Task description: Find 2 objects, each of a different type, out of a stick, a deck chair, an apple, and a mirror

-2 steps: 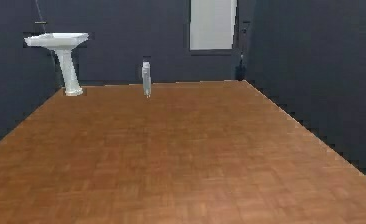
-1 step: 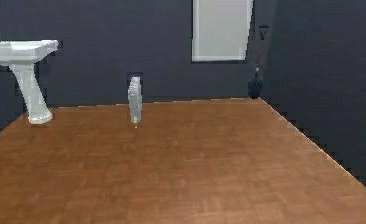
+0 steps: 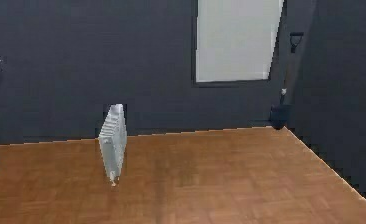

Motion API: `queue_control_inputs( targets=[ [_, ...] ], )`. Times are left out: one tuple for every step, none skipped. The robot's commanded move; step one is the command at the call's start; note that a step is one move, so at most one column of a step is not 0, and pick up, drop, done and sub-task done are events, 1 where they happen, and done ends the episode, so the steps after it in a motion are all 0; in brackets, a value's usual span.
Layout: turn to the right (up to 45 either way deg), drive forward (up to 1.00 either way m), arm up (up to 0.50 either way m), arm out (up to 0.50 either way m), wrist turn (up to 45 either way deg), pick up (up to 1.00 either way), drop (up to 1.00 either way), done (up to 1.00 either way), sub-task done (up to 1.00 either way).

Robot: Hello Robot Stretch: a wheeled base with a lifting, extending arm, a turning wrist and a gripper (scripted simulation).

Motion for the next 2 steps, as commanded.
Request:
queue_control_inputs(
  targets=[
    [0.0,1.0,0.0,0.0,0.0,0.0,0.0,0.0,0.0],
    [0.0,0.5,0.0,0.0,0.0,0.0,0.0,0.0,0.0]
  ],
)
